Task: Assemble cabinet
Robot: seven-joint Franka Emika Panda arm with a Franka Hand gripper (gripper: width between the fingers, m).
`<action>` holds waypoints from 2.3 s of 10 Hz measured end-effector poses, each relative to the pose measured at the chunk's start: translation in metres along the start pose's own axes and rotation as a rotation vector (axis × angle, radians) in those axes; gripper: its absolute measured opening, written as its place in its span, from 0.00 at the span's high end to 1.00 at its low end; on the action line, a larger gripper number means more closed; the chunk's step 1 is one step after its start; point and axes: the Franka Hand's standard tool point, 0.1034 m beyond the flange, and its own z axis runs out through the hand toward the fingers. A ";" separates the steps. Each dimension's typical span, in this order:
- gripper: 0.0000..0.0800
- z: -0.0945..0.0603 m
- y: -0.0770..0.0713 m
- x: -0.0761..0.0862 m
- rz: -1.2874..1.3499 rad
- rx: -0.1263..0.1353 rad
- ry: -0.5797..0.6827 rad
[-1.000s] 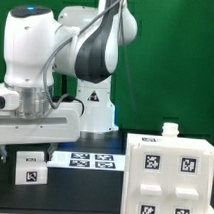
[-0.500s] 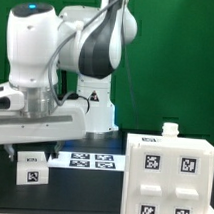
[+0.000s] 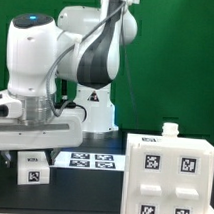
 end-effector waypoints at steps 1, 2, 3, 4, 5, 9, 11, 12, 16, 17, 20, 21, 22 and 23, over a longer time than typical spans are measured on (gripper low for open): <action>0.19 0.000 0.000 0.000 0.000 0.000 0.000; 0.19 0.000 0.000 0.000 0.000 0.000 0.000; 0.31 0.000 0.000 0.000 0.000 0.000 0.000; 0.31 0.000 0.000 0.000 0.000 -0.001 0.001; 0.31 -0.002 -0.001 0.003 0.002 -0.001 0.003; 0.31 -0.091 -0.040 0.053 0.014 -0.012 -0.013; 0.31 -0.085 -0.040 0.050 0.014 -0.011 -0.025; 0.31 -0.085 -0.040 0.050 0.014 -0.011 -0.025; 0.30 -0.149 -0.059 0.084 0.046 0.036 -0.095; 0.30 -0.175 -0.067 0.099 0.060 0.040 -0.101; 0.30 -0.186 -0.071 0.105 0.051 0.038 -0.093; 0.30 -0.186 -0.071 0.105 0.051 0.038 -0.093; 0.30 -0.190 -0.078 0.107 0.094 0.041 -0.106; 0.30 -0.200 -0.094 0.118 0.118 0.039 -0.111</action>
Offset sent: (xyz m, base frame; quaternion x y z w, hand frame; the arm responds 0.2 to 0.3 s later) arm 0.0000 0.0000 0.0000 0.0000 0.0000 0.0000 1.0000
